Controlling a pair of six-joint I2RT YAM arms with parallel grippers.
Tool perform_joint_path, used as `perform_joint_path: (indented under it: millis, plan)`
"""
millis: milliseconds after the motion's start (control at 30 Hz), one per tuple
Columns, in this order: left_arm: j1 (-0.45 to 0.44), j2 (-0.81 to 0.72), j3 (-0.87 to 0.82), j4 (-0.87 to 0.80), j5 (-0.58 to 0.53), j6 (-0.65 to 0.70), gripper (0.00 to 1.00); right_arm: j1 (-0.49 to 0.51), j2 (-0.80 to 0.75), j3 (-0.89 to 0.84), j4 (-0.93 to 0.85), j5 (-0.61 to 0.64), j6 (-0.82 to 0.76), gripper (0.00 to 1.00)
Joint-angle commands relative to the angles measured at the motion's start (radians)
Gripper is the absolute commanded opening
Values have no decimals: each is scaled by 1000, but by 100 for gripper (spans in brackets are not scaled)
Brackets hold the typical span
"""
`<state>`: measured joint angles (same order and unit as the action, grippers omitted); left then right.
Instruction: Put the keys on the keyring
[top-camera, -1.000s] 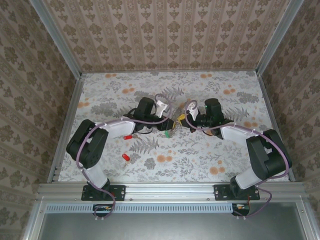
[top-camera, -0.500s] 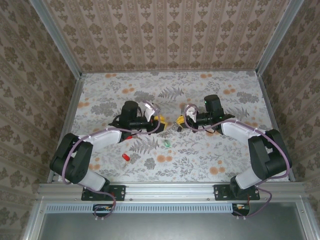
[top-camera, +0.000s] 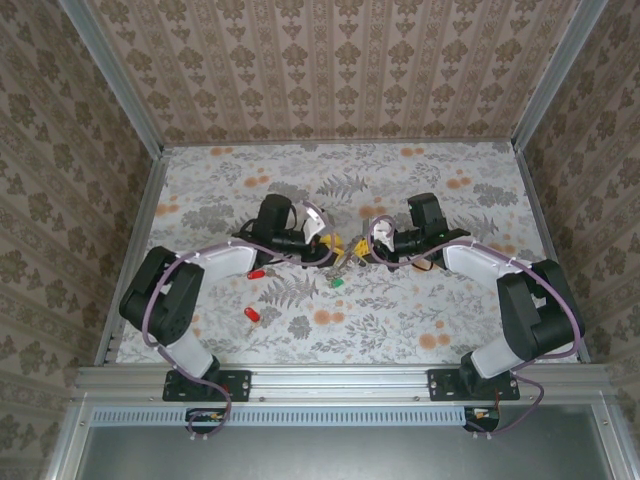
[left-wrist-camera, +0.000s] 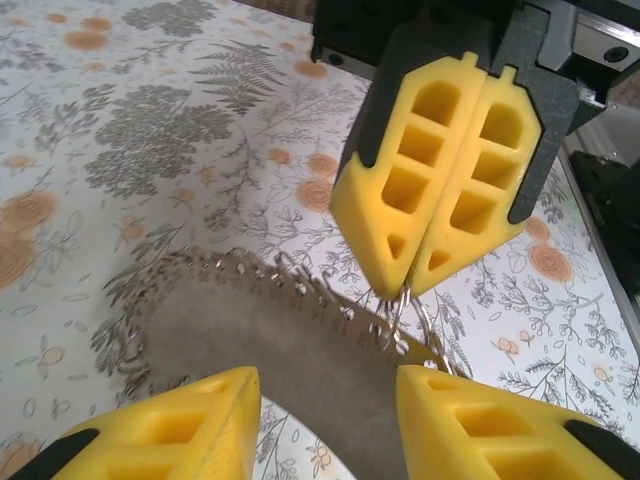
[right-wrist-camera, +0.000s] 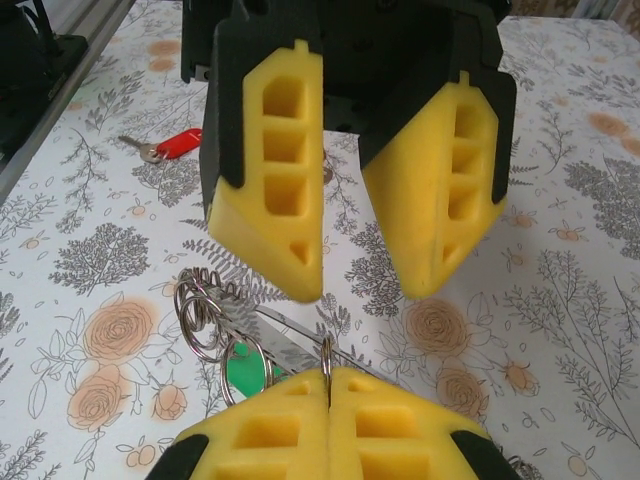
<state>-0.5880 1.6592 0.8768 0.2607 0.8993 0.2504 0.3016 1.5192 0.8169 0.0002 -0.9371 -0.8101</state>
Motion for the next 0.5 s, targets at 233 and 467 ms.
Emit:
perform_joint_path:
  millis: [233,467]
  plan:
    - [-31,70,104,-94,66,151,36,-30,-4,56,-134,-92,-36,0]
    - [-47,97,122,-108,82,175,37,-40,6,65,-116,-105,-3,0]
